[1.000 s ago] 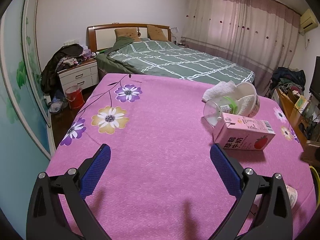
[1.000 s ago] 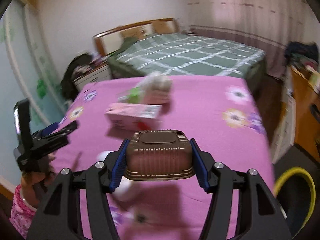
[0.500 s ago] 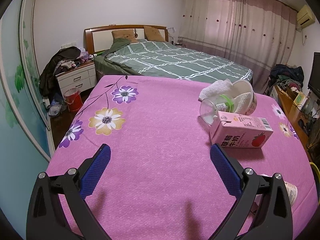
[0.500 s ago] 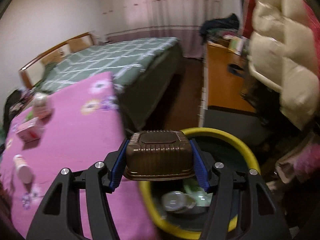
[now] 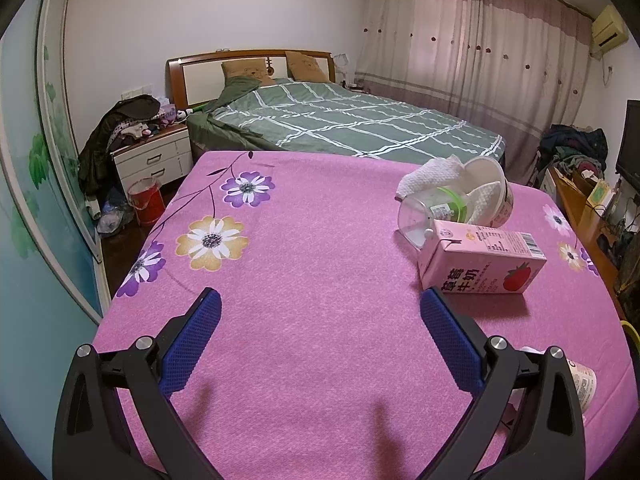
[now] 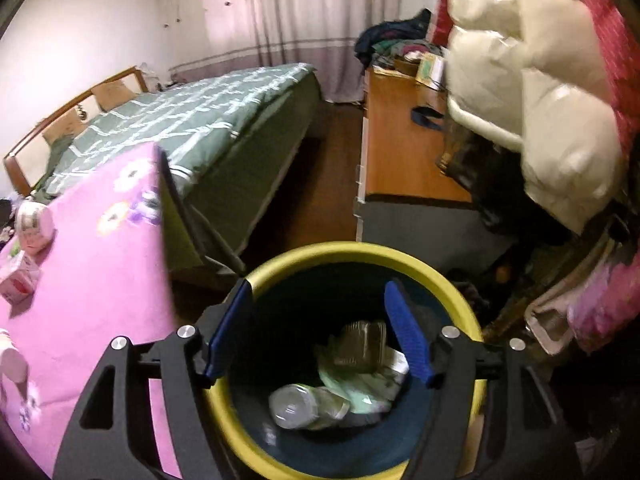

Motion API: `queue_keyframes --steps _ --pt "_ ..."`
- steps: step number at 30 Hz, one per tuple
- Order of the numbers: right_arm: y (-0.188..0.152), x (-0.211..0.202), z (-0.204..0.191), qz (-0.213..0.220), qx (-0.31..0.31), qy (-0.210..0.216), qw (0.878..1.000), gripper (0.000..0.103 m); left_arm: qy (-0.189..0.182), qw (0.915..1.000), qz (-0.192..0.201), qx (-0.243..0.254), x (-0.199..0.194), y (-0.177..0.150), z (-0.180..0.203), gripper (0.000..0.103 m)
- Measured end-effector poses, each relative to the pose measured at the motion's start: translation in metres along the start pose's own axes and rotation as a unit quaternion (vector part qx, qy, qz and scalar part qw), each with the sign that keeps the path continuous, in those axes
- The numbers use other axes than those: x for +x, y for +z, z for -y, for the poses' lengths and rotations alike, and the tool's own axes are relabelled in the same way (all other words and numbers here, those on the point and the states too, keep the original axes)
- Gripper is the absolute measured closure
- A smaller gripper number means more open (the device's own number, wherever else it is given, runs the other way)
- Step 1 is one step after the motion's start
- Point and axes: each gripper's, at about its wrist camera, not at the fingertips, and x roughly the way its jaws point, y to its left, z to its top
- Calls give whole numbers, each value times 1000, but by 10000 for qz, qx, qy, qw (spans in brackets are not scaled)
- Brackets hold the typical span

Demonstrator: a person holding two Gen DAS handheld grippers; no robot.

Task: Collect trash
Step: 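Carry the brown tray with the right gripper into the yellow bin and release, then grasp the white supplement bottle with the left gripper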

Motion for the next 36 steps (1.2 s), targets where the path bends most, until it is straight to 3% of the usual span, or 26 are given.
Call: queue_keyframes --steps 4,9,11,14,18,20,23,31,36 --pt "19 1 -57 148 -271 505 9982 34 -22 10000 33 71 -1 -1 3 5" --pt "38 10 -157 342 -906 1208 9879 34 -162 9998 45 127 -4 -2 7 5" --pt "36 18 -187 412 -1125 1191 9856 34 -322 9993 50 161 -6 -3 9 5" --pt "25 29 -202 266 -1357 1119 9841 34 -764 9969 95 190 -14 -2 15 5" --pt "15 40 -205 105 -1488 1028 9835 34 -1802 9829 176 335 -41 -2 36 5" --pt "13 42 -206 51 -1473 1079 9832 34 -2331 9695 121 752 -56 -7 60 5" --pt "11 43 -208 69 -1569 1071 9818 34 -2640 9560 -60 1281 -63 -18 90 5" --pt "9 46 -209 -1 -1588 1095 9812 34 -2547 9457 -528 1948 -48 -39 129 5" --pt "9 46 -210 -35 -1607 1129 9805 33 -2307 9493 -699 2020 -29 -40 131 5"
